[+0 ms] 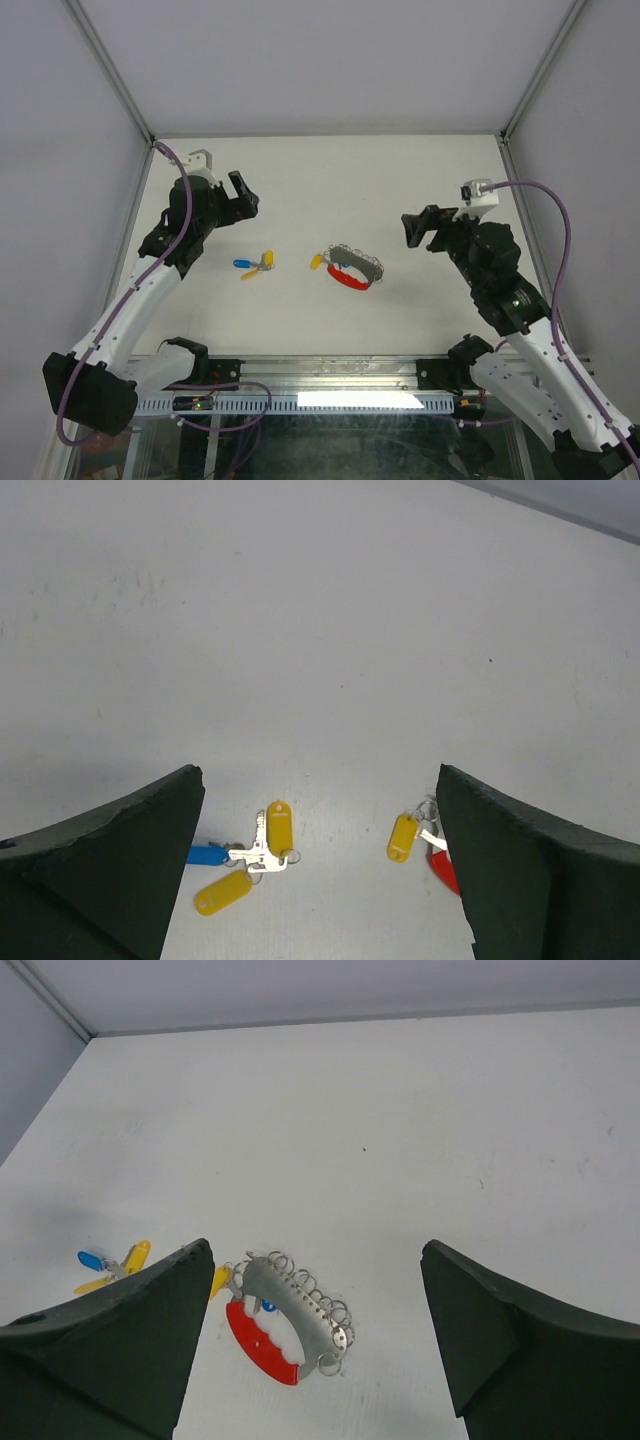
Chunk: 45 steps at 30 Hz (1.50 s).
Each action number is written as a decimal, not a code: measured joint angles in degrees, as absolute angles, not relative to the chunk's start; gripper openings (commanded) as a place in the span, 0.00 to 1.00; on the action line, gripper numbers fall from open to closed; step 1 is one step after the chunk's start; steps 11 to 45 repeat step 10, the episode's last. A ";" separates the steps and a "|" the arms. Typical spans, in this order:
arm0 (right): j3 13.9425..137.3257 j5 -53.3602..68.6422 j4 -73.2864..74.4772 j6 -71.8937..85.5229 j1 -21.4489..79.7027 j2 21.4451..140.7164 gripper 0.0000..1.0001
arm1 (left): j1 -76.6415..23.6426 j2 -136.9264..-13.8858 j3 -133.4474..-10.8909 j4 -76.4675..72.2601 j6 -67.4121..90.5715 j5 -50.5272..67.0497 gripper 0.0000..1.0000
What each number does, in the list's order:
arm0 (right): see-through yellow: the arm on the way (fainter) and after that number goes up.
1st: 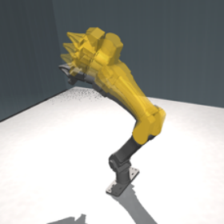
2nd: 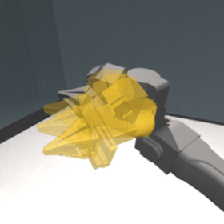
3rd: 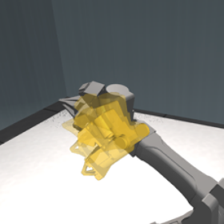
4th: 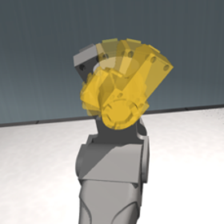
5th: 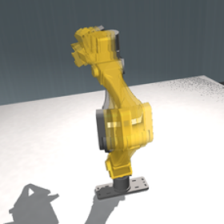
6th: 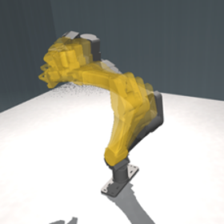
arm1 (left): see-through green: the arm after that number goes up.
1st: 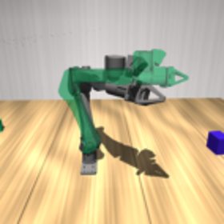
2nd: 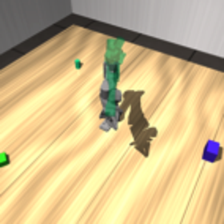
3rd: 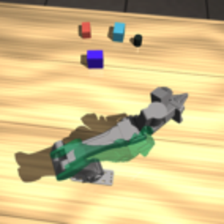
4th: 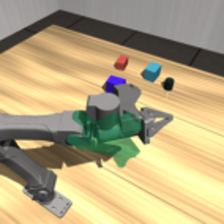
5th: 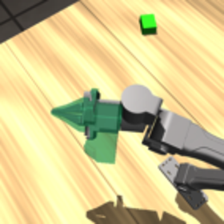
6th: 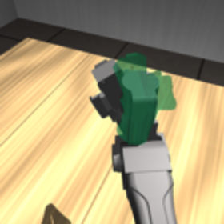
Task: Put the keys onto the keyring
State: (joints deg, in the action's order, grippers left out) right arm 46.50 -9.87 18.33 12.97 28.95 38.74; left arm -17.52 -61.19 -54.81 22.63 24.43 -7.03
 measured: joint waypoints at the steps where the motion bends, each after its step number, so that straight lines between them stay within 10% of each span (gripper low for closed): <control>1: 45.21 -10.37 18.35 12.93 28.95 37.19 0.87 | -17.52 -60.60 -53.98 22.15 24.45 -7.49 0.99; 45: 36.88 -11.79 18.79 12.97 28.95 33.52 0.88 | -17.52 -56.29 -43.97 18.85 24.71 -11.97 0.99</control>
